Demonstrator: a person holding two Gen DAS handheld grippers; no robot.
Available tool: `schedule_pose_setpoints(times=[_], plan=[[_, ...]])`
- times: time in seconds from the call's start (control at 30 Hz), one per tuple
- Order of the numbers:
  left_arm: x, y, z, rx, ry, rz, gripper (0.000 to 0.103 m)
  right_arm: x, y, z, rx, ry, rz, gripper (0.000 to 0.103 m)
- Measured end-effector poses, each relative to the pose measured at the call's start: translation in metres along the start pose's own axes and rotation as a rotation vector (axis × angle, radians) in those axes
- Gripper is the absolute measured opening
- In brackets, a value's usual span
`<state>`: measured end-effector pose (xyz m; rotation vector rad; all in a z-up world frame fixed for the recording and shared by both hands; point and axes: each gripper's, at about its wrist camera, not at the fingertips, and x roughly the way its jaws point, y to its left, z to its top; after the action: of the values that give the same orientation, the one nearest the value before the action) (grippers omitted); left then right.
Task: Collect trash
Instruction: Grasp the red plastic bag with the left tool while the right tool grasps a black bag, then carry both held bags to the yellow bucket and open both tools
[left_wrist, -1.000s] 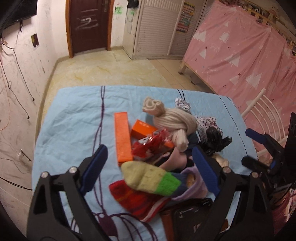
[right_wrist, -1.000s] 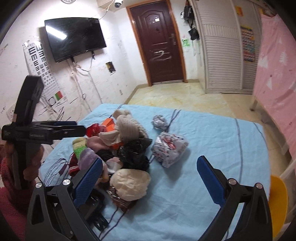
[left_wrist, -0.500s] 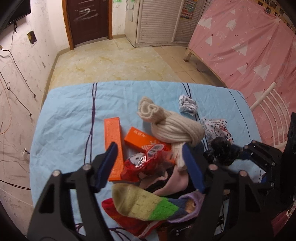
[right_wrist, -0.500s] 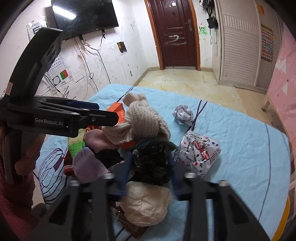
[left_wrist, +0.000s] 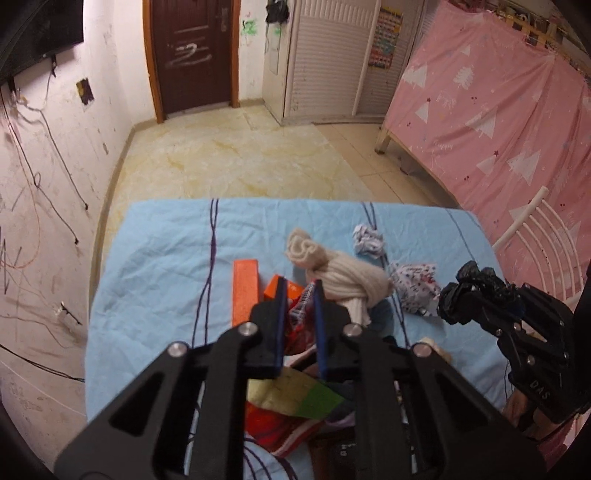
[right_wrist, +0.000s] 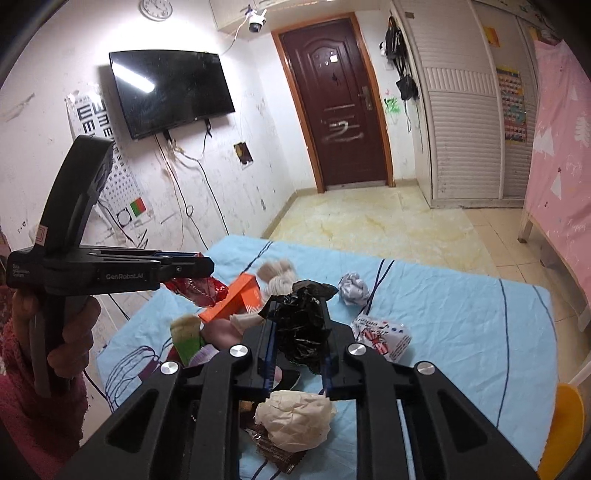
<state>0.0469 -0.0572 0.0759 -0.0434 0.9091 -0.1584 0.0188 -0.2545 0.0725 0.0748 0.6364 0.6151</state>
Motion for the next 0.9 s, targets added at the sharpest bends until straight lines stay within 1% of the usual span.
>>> schedule_pose_setpoints(times=[0.1,0.27,0.4,0.53,0.6,0.73,0.9], plan=[[-0.014,-0.016,0.005,0.033,-0.031,-0.003,0.012,-0.009,-0.008,0.003,0.015,-0.027,-0.019,0.012],[-0.025,-0.061,0.013,0.105,-0.053,-0.035,0.012,-0.049,-0.034,-0.004,0.059,-0.079,-0.075,0.013],[-0.025,-0.111,0.017,0.181,-0.051,-0.073,0.012,-0.081,-0.063,-0.017,0.1,-0.119,-0.142,0.013],[-0.022,-0.163,0.019,0.254,-0.046,-0.121,0.012,-0.116,-0.1,-0.04,0.167,-0.15,-0.222,0.013],[-0.018,-0.192,0.02,0.288,-0.035,-0.15,0.012,-0.124,-0.114,-0.049,0.197,-0.157,-0.252,0.013],[-0.003,-0.252,0.018,0.354,-0.002,-0.196,0.012,-0.145,-0.15,-0.074,0.266,-0.169,-0.336,0.013],[0.019,-0.31,0.018,0.409,0.052,-0.227,0.012,-0.158,-0.193,-0.103,0.386,-0.187,-0.369,0.013]])
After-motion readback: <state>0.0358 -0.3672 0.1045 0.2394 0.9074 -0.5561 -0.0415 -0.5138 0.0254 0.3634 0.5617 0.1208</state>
